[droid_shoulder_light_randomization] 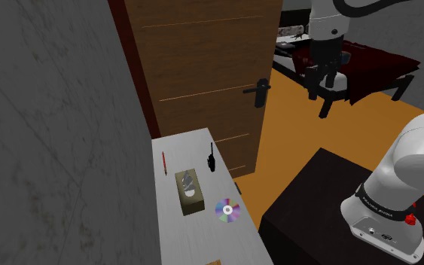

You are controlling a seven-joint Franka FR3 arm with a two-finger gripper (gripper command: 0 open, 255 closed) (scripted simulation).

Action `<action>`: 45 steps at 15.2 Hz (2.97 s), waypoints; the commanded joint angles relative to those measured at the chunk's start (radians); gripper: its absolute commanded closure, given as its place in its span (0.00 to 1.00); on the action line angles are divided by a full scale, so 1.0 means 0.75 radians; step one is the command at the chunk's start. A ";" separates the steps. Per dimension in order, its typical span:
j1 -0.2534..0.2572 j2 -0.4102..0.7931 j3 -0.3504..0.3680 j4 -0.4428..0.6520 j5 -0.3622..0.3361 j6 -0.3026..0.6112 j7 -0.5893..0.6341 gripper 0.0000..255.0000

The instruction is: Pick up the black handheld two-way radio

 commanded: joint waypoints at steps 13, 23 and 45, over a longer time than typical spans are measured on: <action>0.017 0.557 0.120 0.066 0.124 0.421 0.261 0.00; 0.037 1.094 0.170 0.320 0.152 0.657 0.445 0.00; 0.126 2.157 0.147 1.271 0.169 0.705 0.680 0.00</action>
